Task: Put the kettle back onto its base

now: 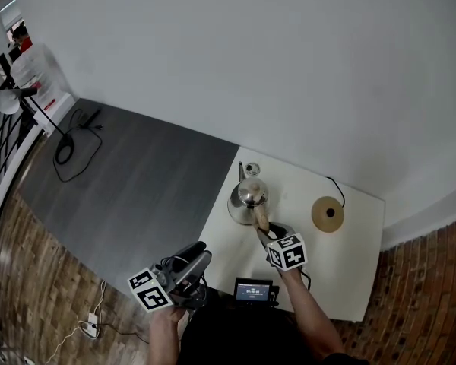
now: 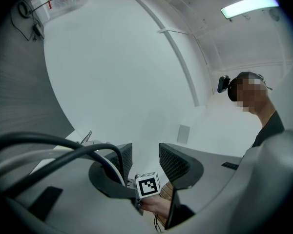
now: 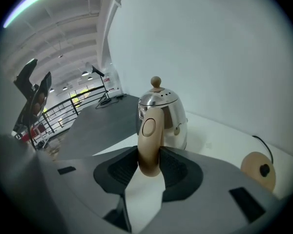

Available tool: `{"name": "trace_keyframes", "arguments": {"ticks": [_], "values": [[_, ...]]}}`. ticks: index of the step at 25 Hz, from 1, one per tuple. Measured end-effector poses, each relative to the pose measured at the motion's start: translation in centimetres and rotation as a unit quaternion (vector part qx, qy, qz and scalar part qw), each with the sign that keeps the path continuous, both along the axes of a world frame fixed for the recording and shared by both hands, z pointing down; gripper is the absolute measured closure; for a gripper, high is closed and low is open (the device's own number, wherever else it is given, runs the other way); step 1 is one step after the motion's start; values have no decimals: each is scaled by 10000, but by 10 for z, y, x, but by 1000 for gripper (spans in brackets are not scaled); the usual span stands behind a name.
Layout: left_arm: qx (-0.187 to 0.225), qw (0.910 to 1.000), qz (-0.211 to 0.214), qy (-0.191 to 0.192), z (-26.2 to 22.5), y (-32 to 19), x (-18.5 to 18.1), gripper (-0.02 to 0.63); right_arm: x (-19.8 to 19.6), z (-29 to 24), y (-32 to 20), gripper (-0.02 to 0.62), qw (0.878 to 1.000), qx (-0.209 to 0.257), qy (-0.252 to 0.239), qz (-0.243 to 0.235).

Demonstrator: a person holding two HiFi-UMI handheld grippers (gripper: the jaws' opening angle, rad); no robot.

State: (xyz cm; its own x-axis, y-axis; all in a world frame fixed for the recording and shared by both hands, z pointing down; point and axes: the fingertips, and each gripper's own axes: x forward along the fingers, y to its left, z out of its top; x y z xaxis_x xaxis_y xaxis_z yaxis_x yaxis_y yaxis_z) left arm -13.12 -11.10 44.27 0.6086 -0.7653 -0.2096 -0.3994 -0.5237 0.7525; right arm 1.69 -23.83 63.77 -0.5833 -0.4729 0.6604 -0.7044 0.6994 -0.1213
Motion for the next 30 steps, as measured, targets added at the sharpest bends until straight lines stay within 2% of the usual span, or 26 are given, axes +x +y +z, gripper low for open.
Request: {"name": "trace_keyframes", "arguments": {"ticks": [4,7,11,17,21,26,30], "values": [[14,10000,87,-23,-2,-4,7,436,26,-2,-10,453,9993,312,131,141],[8,9999,125,-31,-1,-6,10,436,35,-6,-14,453,9983,533,27,219],[-11,9998,174,-42,0,-8,13,436,29,-18,-19,443,9960,856,-183,200],[9,9998,155,-78,-2,-8,13,436,6,-16,-35,413,9959,897,-98,28],[-8,9999,61,-125,-1,-5,8,436,-2,-14,-48,414,9944,1055,-111,-24],[-44,9998,-45,-172,-1,-3,2,436,-3,-16,-49,431,9898,1376,-31,-379],[-51,9997,-82,-209,-4,-2,-1,436,-4,-18,-48,436,9874,1543,-234,-258]]}}
